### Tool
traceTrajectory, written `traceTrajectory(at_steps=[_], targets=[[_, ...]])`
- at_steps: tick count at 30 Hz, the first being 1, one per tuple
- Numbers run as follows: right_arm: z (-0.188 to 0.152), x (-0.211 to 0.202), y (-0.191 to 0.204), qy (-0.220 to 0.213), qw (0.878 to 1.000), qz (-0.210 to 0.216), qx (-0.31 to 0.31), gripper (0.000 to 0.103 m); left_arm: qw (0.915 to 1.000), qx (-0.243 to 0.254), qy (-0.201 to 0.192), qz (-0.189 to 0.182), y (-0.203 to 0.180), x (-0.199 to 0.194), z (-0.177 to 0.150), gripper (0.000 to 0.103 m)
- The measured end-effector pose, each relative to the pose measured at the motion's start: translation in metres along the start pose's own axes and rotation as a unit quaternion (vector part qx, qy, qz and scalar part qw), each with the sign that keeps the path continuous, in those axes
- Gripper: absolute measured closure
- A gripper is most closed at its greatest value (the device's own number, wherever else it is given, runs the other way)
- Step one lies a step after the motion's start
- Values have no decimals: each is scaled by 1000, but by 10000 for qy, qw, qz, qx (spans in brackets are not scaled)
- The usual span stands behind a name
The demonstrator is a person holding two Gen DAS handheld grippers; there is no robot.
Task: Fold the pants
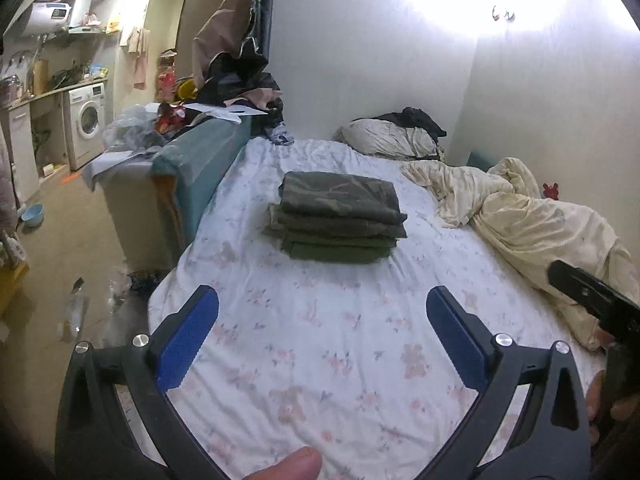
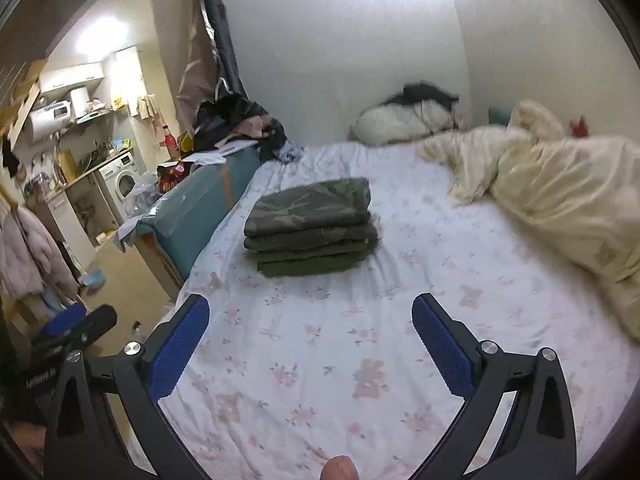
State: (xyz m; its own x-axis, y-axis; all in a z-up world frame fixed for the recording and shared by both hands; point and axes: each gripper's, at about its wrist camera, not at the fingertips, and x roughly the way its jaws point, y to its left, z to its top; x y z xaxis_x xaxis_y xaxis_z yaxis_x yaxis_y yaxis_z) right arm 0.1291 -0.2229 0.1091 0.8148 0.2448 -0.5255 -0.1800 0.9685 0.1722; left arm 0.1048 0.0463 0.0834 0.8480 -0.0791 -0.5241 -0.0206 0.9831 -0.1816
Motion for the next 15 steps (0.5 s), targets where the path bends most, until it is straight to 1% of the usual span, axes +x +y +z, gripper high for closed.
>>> traceTrajectory(at_steps=[3, 5, 7, 9, 11, 13, 15], targets=[[-21, -18, 7, -108, 9999, -96, -75, 0, 10000, 2, 45, -25, 3, -14, -15, 0], [-39, -23, 10, -62, 9998, -160, -126, 0, 9999, -40, 21, -119, 8, -20, -31, 0], [-59, -23, 10, -79, 9998, -123, -96, 0, 10000, 54, -15, 46, 10, -20, -48, 0], [-77, -17, 6, -37, 9999, -146, 23, 0, 9995, 164, 52, 251, 10, -14, -64, 0], [-89, -13, 4, 48, 9998, -128, 136, 0, 9997, 177, 131, 71, 11, -10, -75, 0], [-99, -9, -2, 116, 9991, -116, 388, 0, 9998, 37, 184, 82, 12, -5, -78, 0], [-106, -4, -8, 139, 9983, -64, 566, 0, 9995, 111, 270, 88, 8, 3, -80, 0]])
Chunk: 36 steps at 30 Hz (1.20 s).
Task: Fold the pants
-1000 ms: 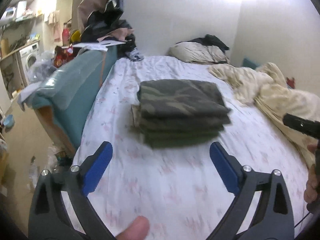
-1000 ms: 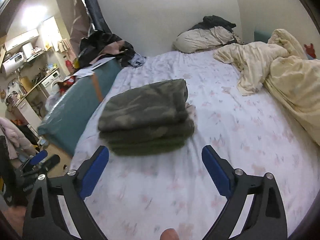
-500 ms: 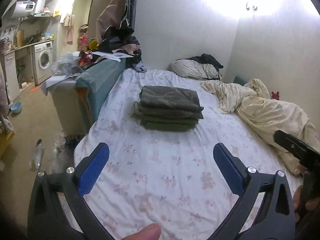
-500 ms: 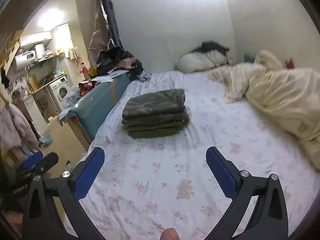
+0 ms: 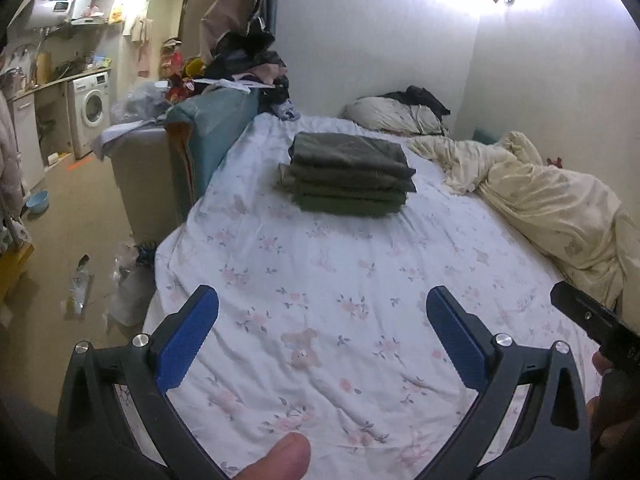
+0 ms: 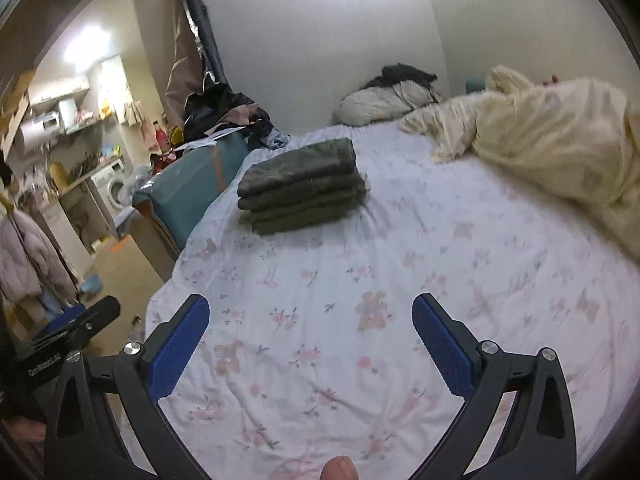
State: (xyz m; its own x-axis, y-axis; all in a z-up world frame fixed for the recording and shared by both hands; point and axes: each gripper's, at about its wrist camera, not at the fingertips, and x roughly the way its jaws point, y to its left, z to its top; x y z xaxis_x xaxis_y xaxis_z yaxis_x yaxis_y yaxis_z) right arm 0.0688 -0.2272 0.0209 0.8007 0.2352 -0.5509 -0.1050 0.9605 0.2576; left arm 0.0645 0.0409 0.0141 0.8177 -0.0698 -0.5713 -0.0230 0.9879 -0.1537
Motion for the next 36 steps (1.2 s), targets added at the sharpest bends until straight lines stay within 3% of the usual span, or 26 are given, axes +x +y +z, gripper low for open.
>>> traceTrajectory(at_steps=[8, 36], targets=[[-10, 24, 3, 143, 9995, -224, -165, 0, 9988, 443, 77, 181, -21, 16, -5, 0], [-16, 27, 11, 184, 9983, -279, -482, 0, 9992, 370, 53, 107, -19, 9, -6, 0]])
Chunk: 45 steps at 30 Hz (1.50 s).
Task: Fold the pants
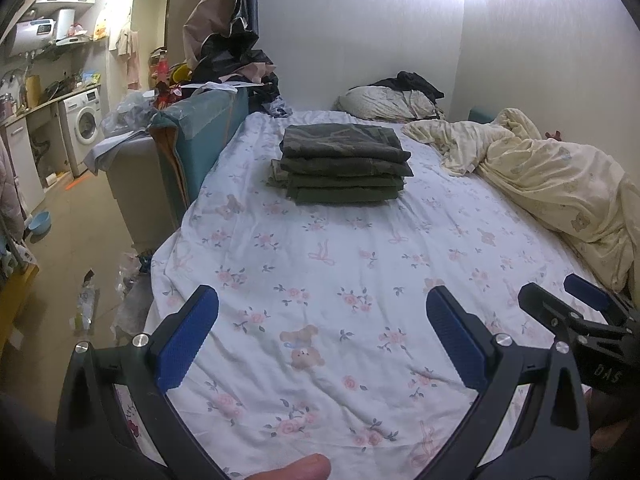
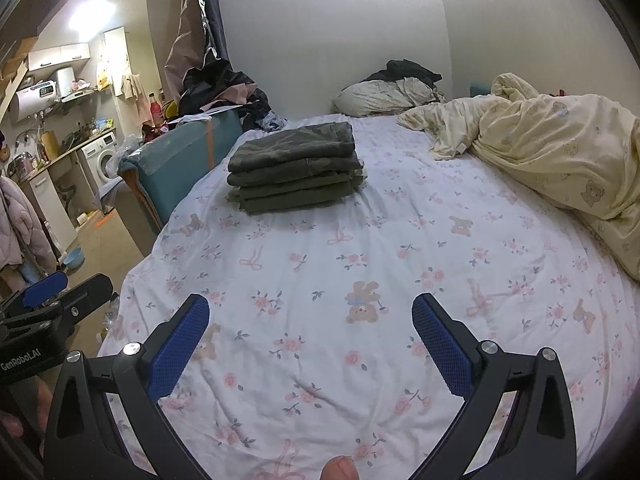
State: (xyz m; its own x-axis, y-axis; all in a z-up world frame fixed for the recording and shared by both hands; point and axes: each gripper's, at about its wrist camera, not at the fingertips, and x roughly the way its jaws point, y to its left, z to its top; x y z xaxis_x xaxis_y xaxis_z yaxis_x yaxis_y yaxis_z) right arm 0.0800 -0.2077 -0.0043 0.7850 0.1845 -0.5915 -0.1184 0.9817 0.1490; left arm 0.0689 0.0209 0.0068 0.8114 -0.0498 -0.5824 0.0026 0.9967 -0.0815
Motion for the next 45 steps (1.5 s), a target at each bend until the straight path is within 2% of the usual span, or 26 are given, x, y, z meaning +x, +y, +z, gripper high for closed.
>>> traceTrajectory(at_steps=[41, 45], targets=[[2, 1, -6, 24, 10000, -10, -47, 0, 9999, -82, 76, -9, 5, 0, 0, 0], [3, 1, -6, 20, 10000, 7, -62, 0, 9998, -108, 124, -115, 5, 1, 0, 0]])
